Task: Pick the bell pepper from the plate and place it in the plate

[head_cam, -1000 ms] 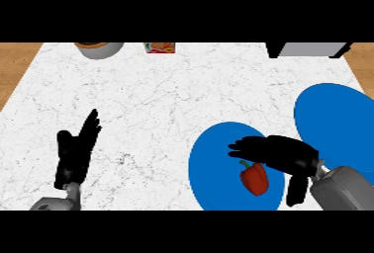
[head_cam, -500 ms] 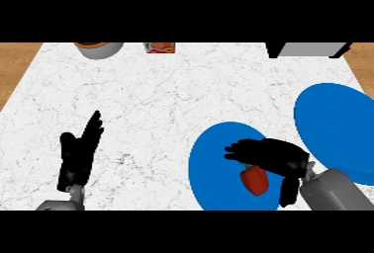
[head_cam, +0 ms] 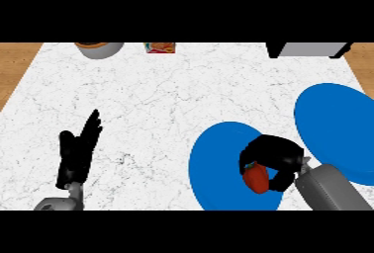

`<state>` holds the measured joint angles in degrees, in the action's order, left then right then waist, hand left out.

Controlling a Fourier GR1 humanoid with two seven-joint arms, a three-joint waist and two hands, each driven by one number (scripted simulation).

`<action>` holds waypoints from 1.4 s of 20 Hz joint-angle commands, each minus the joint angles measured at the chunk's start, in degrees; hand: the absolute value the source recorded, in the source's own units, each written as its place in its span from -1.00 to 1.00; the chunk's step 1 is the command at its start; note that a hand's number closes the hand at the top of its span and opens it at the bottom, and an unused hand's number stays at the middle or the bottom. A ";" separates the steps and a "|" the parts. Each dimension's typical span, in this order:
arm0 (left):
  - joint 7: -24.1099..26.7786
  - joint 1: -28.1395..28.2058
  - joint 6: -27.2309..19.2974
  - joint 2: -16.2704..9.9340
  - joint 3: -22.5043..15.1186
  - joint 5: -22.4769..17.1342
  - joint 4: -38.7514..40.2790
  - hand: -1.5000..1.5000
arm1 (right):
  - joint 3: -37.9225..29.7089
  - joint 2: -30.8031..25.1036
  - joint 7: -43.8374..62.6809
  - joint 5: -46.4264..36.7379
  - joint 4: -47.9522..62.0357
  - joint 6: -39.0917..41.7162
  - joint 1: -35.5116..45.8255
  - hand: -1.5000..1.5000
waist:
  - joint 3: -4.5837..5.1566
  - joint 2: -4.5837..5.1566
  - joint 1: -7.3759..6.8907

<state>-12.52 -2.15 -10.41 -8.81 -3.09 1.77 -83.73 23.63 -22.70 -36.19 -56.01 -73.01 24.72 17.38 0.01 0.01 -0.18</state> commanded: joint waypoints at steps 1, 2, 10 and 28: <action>-0.68 -2.30 0.44 0.14 1.34 0.42 1.58 0.00 | -0.05 3.01 -2.15 -3.20 1.69 -5.29 -1.14 1.00 | -0.02 0.01 0.09; -1.81 -0.22 -0.55 1.21 -0.84 2.45 -0.27 0.00 | -0.09 3.97 -0.15 -3.28 -1.23 -2.56 -1.20 1.00 | -0.01 -0.03 0.09; 0.93 -0.53 0.87 -0.44 2.51 0.55 1.52 0.00 | -11.69 5.33 8.28 -1.06 -1.92 -10.48 -4.69 1.00 | -0.01 -0.14 1.02; -2.07 0.71 -1.43 2.97 -1.33 3.61 -2.04 0.00 | -34.25 10.04 39.35 1.08 -27.79 -23.42 -6.46 1.00 | 0.00 -0.15 0.65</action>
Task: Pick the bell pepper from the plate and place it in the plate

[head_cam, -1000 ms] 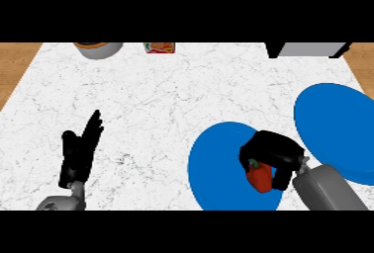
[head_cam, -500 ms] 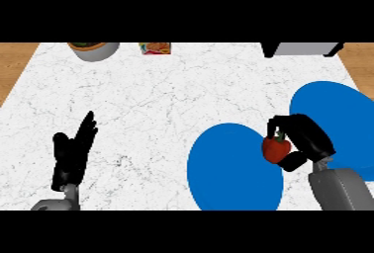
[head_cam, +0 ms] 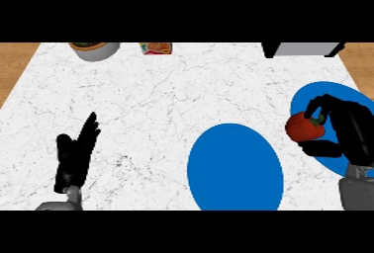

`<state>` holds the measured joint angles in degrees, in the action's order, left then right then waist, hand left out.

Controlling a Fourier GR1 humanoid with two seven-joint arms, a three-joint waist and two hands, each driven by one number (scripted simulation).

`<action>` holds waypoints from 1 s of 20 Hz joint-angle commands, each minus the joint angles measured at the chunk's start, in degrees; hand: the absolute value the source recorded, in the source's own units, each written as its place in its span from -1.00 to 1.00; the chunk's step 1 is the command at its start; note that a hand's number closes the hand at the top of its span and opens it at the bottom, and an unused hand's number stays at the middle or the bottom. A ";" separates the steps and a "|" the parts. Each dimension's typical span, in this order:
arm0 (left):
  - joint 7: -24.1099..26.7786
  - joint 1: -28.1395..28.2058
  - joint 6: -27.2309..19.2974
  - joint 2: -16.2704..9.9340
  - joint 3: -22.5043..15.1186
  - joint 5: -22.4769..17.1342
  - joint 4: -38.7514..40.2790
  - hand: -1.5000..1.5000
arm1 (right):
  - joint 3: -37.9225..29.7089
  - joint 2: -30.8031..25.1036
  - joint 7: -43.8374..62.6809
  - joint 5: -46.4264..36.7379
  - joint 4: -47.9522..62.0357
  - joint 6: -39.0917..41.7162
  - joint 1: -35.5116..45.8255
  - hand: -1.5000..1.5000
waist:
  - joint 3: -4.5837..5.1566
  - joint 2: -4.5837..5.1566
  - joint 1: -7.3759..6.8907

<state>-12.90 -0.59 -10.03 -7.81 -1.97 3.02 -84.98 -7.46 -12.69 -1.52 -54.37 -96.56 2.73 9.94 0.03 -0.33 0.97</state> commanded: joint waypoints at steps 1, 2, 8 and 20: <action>-1.47 -2.97 0.35 -0.56 0.88 0.13 1.10 0.00 | -6.28 -2.45 4.76 3.94 -6.31 3.20 1.89 1.00 | 0.00 0.22 -0.44; -1.49 -0.81 3.50 -3.51 2.77 -2.10 -1.14 0.00 | -5.62 -0.51 5.61 1.30 -6.48 -0.32 -2.02 1.00 | -0.02 0.20 -0.66; -2.45 0.37 -1.13 1.98 -1.86 2.63 -3.16 0.00 | -11.98 -4.81 4.38 4.47 7.24 -1.24 5.21 1.00 | -0.05 0.36 -1.35; 1.19 -1.79 1.03 1.65 1.35 1.66 2.18 0.00 | -16.43 -15.75 -5.44 5.59 34.02 -4.63 12.47 1.00 | -0.05 0.47 -1.35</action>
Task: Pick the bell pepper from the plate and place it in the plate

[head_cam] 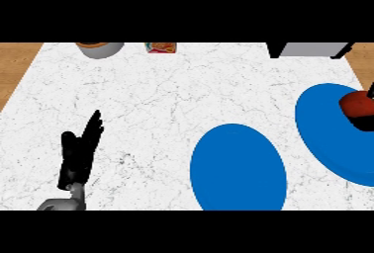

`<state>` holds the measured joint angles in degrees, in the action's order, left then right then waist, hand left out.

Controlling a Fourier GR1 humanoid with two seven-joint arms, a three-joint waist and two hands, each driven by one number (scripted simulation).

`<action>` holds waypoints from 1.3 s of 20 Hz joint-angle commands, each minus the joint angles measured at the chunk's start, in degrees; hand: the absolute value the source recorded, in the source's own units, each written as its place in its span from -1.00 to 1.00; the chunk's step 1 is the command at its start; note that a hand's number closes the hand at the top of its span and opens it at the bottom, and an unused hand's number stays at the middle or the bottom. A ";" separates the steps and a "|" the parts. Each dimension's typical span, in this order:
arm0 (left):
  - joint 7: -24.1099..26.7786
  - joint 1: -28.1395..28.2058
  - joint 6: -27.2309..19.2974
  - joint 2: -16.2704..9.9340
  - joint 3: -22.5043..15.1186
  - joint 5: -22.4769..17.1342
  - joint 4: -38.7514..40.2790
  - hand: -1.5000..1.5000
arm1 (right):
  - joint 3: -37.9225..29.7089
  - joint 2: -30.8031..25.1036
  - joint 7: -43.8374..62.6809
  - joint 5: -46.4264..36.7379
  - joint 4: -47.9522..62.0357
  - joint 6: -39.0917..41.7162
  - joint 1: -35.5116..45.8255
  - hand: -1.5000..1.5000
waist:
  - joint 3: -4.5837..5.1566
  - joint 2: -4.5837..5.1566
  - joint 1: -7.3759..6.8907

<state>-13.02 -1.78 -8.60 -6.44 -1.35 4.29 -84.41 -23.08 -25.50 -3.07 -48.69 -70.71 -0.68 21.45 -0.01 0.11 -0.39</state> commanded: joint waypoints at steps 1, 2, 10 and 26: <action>-1.21 -1.88 1.89 -1.39 1.21 -1.03 0.55 0.00 | -1.02 -3.26 -4.07 -1.19 15.11 -2.71 4.12 1.00 | -0.05 0.21 -0.54; 1.36 -3.35 1.39 -0.90 1.67 -0.64 4.27 0.00 | 1.19 -2.18 -2.60 -2.41 16.41 -1.20 5.28 1.00 | -0.03 0.31 -0.55; 2.53 -1.02 -0.54 1.57 -0.39 1.13 2.64 0.00 | 2.49 -6.41 -8.12 -3.25 35.51 5.17 8.35 1.00 | -0.09 0.52 -1.27; 1.40 0.21 1.11 0.21 1.51 -0.53 0.77 0.00 | -17.25 -12.36 -31.71 23.04 43.40 22.07 12.01 -1.00 | -0.10 -0.13 0.37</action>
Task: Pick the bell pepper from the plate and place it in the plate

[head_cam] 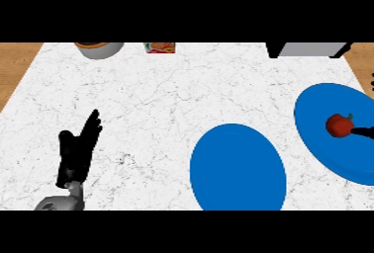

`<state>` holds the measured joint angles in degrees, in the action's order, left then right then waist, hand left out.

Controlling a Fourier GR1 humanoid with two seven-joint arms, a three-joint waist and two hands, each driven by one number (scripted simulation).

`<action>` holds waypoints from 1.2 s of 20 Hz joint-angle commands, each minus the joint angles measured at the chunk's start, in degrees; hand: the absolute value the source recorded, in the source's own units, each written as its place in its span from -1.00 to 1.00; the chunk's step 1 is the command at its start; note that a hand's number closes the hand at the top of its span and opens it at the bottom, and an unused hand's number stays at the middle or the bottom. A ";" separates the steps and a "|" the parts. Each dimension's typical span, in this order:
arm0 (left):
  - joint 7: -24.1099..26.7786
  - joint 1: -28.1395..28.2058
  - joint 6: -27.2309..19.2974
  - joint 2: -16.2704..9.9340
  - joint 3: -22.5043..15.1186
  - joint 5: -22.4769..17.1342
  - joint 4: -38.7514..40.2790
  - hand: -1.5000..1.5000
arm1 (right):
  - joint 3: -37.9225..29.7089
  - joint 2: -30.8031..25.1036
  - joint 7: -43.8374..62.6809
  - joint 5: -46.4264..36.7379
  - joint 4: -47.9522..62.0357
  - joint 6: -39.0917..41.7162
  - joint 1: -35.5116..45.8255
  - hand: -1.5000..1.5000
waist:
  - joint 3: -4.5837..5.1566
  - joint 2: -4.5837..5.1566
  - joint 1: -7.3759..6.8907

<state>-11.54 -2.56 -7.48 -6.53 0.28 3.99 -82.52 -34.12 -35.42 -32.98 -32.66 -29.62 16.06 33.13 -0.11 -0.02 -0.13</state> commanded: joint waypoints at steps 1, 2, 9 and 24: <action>-1.60 -0.46 -0.76 0.24 -0.76 1.12 -0.95 0.00 | -6.53 -3.11 -2.16 8.13 2.46 8.20 -0.18 -1.00 | 0.03 -0.04 0.44; 0.36 -0.21 0.17 -0.17 0.42 -0.05 0.67 0.00 | -7.22 -3.09 -3.28 8.66 5.29 7.99 -0.16 -1.00 | -0.01 0.30 -0.28; -5.89 0.65 0.20 0.44 -0.92 -0.07 -6.98 0.00 | -4.73 -5.84 -10.58 9.54 9.69 12.88 -3.97 -1.00 | 0.01 0.19 -0.60; -1.07 -2.97 1.56 0.16 0.66 0.78 1.74 0.00 | -0.74 -5.59 -15.93 11.01 14.84 5.57 -4.42 -1.00 | -0.02 0.40 -0.69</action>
<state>-12.49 -2.93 -7.08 -5.63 -0.19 5.29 -83.56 -35.88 -40.82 -45.06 -21.64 -16.76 21.10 29.33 -0.13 0.34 -0.90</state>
